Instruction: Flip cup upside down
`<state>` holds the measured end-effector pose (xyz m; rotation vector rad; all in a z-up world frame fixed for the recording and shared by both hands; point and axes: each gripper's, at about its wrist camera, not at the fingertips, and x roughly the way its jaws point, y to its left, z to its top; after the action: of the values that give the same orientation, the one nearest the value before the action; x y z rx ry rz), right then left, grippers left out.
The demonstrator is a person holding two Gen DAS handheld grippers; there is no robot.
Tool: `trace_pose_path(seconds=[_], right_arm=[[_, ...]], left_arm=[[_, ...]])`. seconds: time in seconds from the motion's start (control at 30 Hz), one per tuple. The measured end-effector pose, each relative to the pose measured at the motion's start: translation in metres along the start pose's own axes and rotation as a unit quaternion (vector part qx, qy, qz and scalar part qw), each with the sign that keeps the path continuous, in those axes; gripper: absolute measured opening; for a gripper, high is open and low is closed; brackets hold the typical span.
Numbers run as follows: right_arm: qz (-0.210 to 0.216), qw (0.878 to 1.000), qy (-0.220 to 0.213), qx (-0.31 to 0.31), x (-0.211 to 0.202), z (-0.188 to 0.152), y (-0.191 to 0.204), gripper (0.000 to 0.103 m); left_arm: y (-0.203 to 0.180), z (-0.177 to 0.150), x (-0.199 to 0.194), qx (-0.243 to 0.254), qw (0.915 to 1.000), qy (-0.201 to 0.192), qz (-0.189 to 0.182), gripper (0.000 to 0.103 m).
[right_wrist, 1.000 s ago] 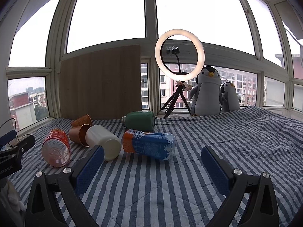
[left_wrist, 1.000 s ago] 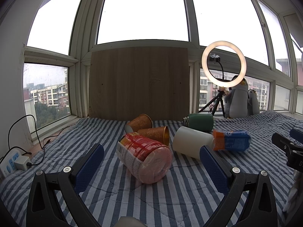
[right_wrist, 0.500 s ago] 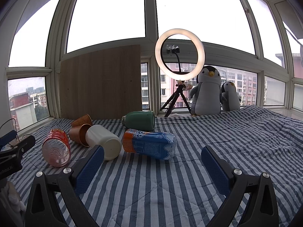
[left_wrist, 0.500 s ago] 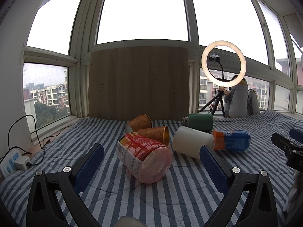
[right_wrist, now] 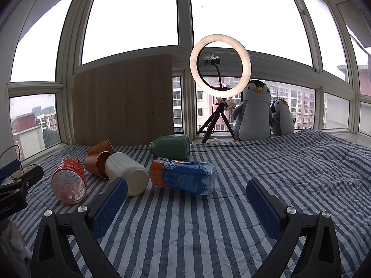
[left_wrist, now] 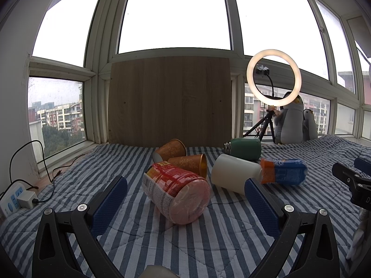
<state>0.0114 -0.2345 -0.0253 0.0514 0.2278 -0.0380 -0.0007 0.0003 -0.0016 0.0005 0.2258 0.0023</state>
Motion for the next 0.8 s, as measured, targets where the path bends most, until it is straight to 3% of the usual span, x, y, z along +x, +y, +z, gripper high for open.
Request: trace_pose_path(seconds=[0.5, 0.7, 0.8], right_arm=[[0.000, 1.000, 0.000, 0.001, 0.000, 0.001, -0.001, 0.101], [0.004, 1.000, 0.008, 0.000, 0.002, -0.001, 0.002, 0.101], [0.015, 1.000, 0.019, 0.005, 0.004, -0.002, 0.001, 0.101]], left_arm=[[0.003, -0.002, 0.004, -0.005, 0.9999, 0.012, -0.005, 0.103], [0.021, -0.002, 0.024, -0.027, 0.9954, 0.082, -0.042, 0.102], [0.032, 0.002, 0.035, 0.003, 0.9929, 0.113, -0.036, 0.102]])
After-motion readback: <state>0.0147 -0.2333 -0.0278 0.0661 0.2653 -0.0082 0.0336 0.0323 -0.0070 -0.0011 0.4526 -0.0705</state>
